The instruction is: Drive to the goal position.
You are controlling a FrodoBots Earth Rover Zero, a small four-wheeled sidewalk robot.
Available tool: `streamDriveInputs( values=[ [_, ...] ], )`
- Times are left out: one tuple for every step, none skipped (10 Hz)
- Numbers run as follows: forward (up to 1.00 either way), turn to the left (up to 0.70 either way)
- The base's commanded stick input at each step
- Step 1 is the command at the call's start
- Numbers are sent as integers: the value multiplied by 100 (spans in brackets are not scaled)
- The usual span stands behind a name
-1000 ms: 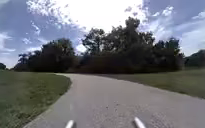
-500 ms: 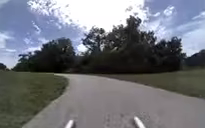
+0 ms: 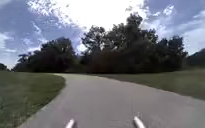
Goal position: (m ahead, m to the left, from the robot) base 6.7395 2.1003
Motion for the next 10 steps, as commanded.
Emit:
streamDriveInputs(
  values=[
    [70,0],
    [70,0],
    [70,0],
    [70,0],
    [70,0],
    [70,0],
    [70,0],
    [70,0],
    [70,0],
    [70,0]
  ],
)
